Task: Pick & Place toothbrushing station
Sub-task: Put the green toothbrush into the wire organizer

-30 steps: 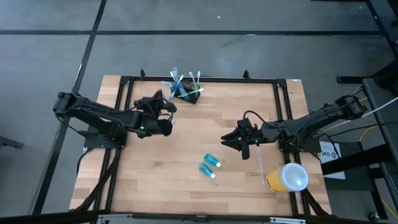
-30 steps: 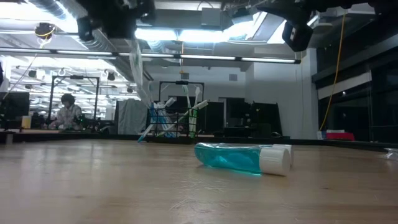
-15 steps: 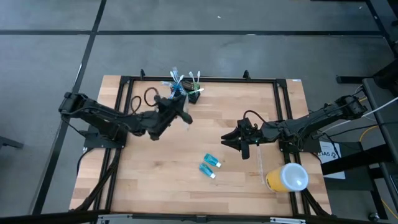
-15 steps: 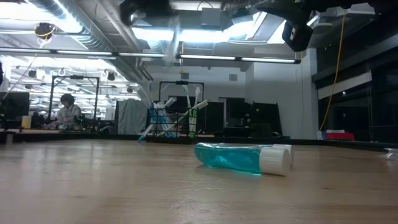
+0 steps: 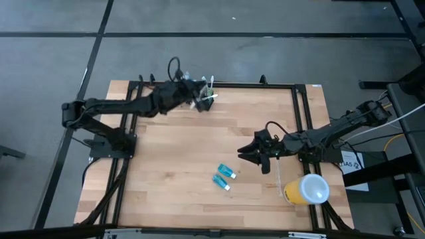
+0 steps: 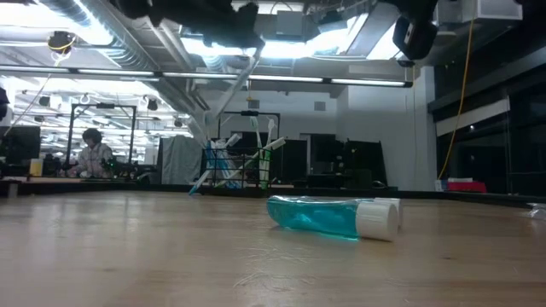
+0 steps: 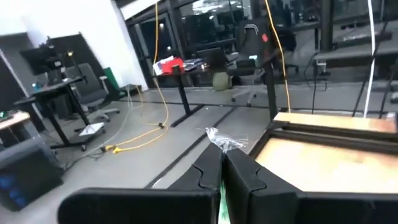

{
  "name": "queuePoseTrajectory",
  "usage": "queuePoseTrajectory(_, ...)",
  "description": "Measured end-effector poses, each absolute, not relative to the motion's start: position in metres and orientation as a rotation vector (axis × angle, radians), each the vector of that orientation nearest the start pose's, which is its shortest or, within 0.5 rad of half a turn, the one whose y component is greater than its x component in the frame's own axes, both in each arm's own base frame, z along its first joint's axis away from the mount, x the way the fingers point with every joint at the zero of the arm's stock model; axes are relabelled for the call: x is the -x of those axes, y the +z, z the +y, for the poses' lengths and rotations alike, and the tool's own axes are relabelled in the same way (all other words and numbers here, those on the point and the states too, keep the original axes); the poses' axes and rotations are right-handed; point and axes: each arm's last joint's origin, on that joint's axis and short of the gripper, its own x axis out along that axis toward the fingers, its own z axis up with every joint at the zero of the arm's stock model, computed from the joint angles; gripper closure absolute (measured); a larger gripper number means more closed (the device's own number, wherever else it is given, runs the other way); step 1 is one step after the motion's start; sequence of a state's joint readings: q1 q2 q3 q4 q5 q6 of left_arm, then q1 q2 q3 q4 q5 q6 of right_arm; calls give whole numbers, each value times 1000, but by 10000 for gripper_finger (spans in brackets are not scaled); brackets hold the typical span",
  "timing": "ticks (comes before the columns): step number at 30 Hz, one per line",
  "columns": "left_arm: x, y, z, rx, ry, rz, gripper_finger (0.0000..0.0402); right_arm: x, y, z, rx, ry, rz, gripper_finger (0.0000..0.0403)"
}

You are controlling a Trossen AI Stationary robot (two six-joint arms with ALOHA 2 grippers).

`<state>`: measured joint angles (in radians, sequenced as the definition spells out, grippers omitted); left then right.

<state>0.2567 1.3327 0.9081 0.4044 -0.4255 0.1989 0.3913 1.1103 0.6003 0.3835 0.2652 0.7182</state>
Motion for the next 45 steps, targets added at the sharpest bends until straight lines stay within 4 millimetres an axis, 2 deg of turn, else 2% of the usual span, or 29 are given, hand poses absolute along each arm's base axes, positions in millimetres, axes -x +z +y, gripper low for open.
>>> queuePoseTrajectory(5, -275, 315, 125, -261, 626, 77, 400, -224, 262, 88, -663, 42, 135, 259)
queuePoseTrajectory(12, -262, 325, 170, -186, 413, -212, 400, -224, 268, 86, -651, -29, 41, 259)
queuePoseTrajectory(15, -265, 314, 188, -135, 382, -262, 400, -224, 268, 85, -653, -59, 25, 259)
queuePoseTrajectory(18, -280, 287, 200, -80, 363, -245, 400, -224, 269, 84, -655, -91, 5, 259)
queuePoseTrajectory(22, -295, 257, 211, -48, 372, -241, 400, -224, 269, 82, -671, -130, -10, 259)
queuePoseTrajectory(30, -304, 241, 228, -83, 403, -215, 400, -224, 270, 81, -699, -181, -35, 259)
queuePoseTrajectory(45, -300, 248, 243, -197, 479, -230, 400, -224, 270, 78, -720, -232, -56, 259)
